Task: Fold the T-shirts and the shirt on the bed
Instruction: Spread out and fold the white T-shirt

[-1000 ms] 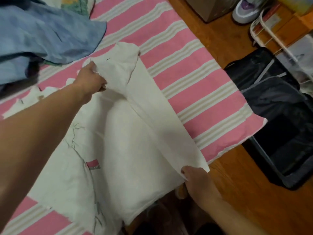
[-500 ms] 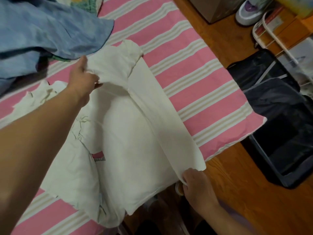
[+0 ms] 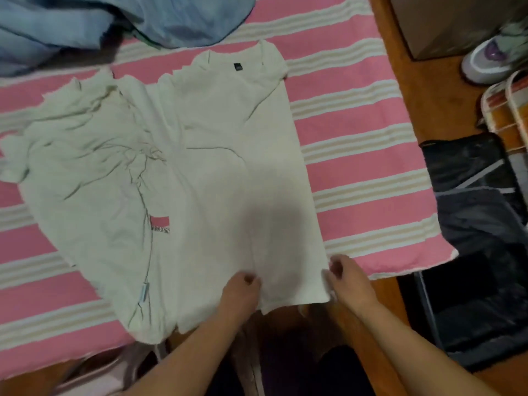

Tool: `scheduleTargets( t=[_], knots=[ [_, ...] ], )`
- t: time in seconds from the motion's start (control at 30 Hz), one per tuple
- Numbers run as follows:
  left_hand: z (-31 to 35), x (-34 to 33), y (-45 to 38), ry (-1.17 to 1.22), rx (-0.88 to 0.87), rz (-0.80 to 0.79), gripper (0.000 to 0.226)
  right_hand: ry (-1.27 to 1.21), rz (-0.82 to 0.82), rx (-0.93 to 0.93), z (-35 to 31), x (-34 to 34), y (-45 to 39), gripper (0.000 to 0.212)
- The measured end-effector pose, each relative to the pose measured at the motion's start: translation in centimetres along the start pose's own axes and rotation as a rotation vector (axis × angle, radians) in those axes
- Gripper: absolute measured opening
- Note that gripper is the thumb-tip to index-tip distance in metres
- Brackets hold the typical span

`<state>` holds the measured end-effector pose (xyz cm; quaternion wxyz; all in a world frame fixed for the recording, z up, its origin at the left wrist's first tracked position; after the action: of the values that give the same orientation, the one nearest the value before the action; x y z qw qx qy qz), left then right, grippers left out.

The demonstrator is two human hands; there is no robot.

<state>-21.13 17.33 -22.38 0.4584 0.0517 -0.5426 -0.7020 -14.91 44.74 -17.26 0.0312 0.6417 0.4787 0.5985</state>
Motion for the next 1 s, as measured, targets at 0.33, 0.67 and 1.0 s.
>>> scheduleTargets(
  t=[0.33,0.67,1.0],
  knots=[
    [-2.3,-3.5,3.7,-0.023,0.167,0.238,0.019,0.181,-0.345,0.058,3.9,-2.3,-3.3,0.018],
    [3.1,3.5,1.0,-0.226,0.133,0.28,0.028,0.235,0.012,0.51,-15.4,6.4,-11.7,0.016],
    [16.5,17.6,-9.0,-0.023,-0.213,0.536,0.022,0.392,0.255,0.724,-33.6,12.8,-26.2,0.045]
  ],
)
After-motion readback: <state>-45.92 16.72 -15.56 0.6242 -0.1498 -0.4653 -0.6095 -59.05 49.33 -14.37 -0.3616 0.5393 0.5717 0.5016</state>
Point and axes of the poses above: each hand's wrist, its own y-axis away from the middle knuckle, its own x-axis out of the back of the hand, z = x × y, the point moved 9 cm from there along -y, towards the middle knuckle, and after that the axes turned 7 degrees about z, right-handed, at the moved point
